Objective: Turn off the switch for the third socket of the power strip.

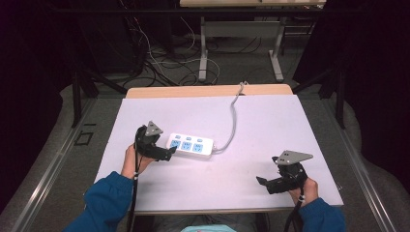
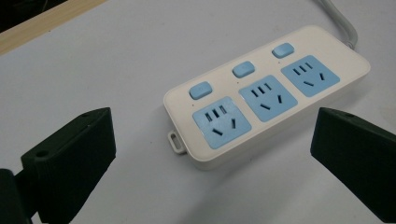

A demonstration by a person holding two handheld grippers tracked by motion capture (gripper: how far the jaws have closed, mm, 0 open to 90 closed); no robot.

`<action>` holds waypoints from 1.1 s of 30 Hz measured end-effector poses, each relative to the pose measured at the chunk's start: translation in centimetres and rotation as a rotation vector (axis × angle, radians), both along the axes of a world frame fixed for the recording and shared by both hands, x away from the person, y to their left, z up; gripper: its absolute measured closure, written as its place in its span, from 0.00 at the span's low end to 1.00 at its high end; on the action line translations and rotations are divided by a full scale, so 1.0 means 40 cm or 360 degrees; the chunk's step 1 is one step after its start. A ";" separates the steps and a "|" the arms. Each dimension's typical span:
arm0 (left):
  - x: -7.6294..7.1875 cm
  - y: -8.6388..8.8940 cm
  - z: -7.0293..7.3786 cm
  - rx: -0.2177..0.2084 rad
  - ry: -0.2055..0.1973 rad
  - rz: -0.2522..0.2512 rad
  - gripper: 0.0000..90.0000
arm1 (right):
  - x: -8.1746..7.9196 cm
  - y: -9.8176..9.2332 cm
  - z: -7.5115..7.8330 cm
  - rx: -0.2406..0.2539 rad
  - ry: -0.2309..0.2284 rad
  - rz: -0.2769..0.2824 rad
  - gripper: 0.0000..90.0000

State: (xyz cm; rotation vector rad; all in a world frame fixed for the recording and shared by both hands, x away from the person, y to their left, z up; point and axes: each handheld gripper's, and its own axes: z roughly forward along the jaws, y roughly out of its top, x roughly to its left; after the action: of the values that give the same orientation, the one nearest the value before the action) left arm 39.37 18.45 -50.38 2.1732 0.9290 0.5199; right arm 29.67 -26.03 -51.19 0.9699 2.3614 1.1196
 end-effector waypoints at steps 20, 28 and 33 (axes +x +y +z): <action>-0.105 0.080 0.004 0.0018 -0.0035 0.0072 0.00 | 0.000 0.001 0.000 -0.0001 -0.0006 0.0003 0.08; -0.143 0.113 0.003 0.0021 -0.0026 0.0087 0.00 | 0.001 0.002 -0.001 -0.0001 -0.0004 -0.0009 0.08; -0.167 0.128 -0.002 0.0032 -0.0007 0.0088 0.00 | 0.000 0.001 0.000 -0.0002 -0.0005 -0.0001 0.08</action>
State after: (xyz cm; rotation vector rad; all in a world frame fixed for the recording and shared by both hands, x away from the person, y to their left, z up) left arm 32.70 23.58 -50.46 2.1686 0.9882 0.5627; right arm 29.68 -25.98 -51.20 0.9679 2.3589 1.1180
